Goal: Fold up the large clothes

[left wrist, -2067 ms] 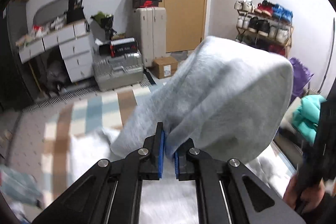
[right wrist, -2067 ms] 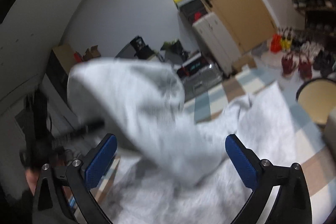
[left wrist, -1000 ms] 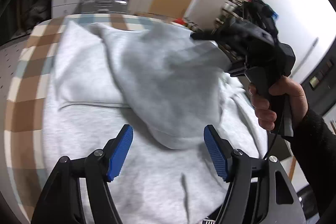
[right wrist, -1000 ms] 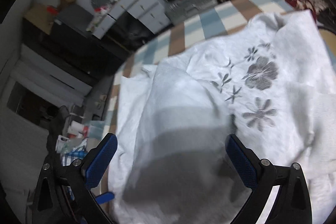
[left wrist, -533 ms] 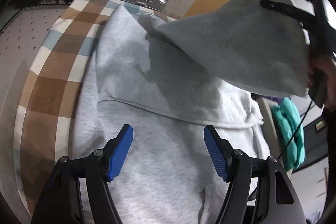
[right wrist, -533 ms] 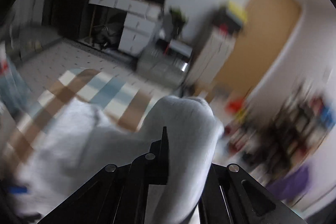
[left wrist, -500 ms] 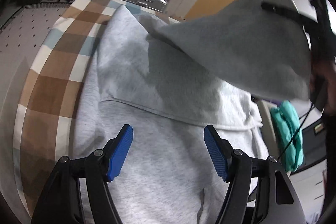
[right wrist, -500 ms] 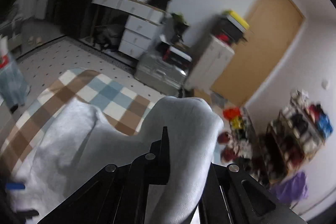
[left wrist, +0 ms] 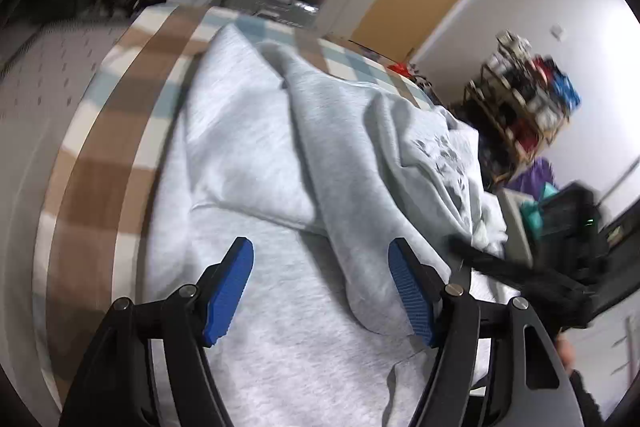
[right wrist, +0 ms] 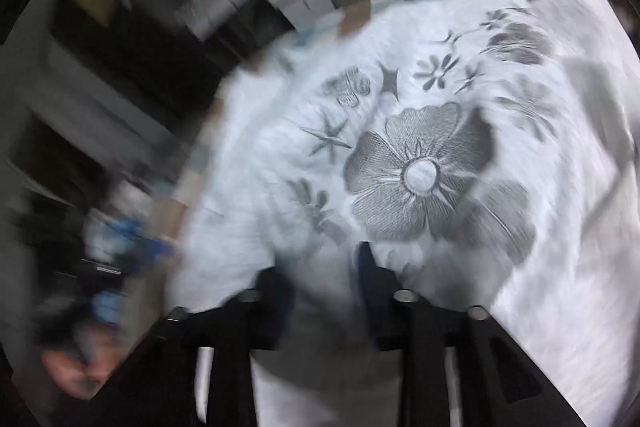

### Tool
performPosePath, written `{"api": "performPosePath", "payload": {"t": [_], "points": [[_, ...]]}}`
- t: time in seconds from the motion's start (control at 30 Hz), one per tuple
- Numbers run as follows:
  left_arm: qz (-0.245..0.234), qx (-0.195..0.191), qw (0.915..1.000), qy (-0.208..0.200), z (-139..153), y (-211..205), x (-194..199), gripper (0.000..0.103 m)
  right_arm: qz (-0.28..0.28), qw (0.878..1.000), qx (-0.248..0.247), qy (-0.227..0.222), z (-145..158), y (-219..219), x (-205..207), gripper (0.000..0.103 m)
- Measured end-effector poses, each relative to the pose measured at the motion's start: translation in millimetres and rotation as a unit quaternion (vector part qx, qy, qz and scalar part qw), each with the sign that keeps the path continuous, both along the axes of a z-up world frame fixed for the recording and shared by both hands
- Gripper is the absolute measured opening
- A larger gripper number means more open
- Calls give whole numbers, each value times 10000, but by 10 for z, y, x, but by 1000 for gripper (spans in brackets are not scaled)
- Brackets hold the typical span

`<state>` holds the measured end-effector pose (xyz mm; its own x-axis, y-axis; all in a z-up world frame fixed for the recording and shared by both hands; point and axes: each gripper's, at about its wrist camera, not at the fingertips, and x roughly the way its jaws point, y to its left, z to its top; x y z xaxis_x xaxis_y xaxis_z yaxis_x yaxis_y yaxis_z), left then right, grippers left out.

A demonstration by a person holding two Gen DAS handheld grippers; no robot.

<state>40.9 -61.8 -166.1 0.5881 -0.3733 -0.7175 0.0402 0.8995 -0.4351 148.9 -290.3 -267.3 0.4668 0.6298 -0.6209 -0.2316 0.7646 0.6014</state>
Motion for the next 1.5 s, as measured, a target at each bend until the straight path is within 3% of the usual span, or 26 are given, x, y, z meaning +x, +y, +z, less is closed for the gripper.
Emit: {"api": "performPosePath", "payload": {"t": [0.03, 0.1, 0.17, 0.2, 0.3, 0.4, 0.43, 0.53, 0.57, 0.6, 0.67, 0.73, 0.87, 0.9, 1.0, 1.07, 1.1, 1.13, 1.27, 1.3, 1.5], "points": [[-83, 135, 9999, 15, 16, -65, 44, 65, -142, 9996, 122, -206, 84, -92, -114, 75], [-207, 96, 9997, 33, 58, -158, 151, 65, -340, 9958, 252, -808, 274, -285, -359, 86], [-384, -129, 9992, 37, 165, -283, 271, 66, -597, 9907, 134, -1219, 355, -422, -529, 90], [-510, -107, 9986, 106, 222, -399, 384, 75, -782, 9879, 29, -1336, 368, -496, -577, 91], [-753, 172, 9968, 214, 263, -712, 656, 80, -1096, 9879, -129, -1086, 313, -600, -499, 93], [-1187, 465, 9876, 918, 56, -1071, 1012, 80, -1262, 9905, 87, -545, 167, -785, -395, 93], [-1350, 627, 9811, 1238, -92, -1195, 1135, 80, -1271, 9909, 90, -439, 138, -862, -378, 93], [-1363, 1082, 9684, 1785, -380, -1327, 1337, 79, -1315, 9908, -84, -302, 74, -916, -334, 93], [-1320, 1080, 9681, 1836, -419, -1321, 1375, 72, -1271, 9914, -113, -297, 58, -872, -332, 93], [-1292, 1068, 9692, 1803, -414, -1310, 1388, 43, -1236, 9918, -127, -284, 64, -848, -321, 93], [-1348, 901, 9707, 1776, -363, -1276, 1438, 1, -1218, 9923, -135, -204, 24, -838, -293, 93], [-1276, 420, 9742, 1811, -272, -1174, 1478, 1, -1218, 9925, 96, -15, -47, -873, -232, 93], [-1327, -57, 9828, 1286, 73, -1022, 1429, 1, -1186, 9895, 671, 486, -236, -879, -114, 93], [-1332, -176, 9833, 1225, 124, -970, 1421, 1, -1175, 9885, 764, 565, -263, -881, -99, 93], [-1227, -1011, 9822, 1003, 251, -722, 1372, 1, -1195, 9813, 1090, 1047, -412, -833, 85, 94], [-1150, -1328, 9794, 999, 233, -617, 1385, 1, -1172, 9824, 1060, 997, -391, -778, 177, 93], [-1111, -1450, 9779, 1021, 221, -565, 1390, 1, -1138, 9830, 976, 1063, -400, -738, 241, 91], [-1050, -1578, 9763, 1040, 179, -471, 1371, 1, -1175, 9834, 932, 1022, -389, -715, 287, 83], [-1023, -1599, 9766, 1013, 96, -321, 1240, 1, -1136, 9897, 550, 674, -233, -692, 368, 29], [-1031, -1590, 9769, 986, 110, -314, 1221, 1, -1105, 9909, 479, 599, -187, -697, 377, 21], [-932, -1757, 9753, 957, -38, -189, 1108, 1, -475, 9980, -380, 162, 165, -580, 411, 15]]}}
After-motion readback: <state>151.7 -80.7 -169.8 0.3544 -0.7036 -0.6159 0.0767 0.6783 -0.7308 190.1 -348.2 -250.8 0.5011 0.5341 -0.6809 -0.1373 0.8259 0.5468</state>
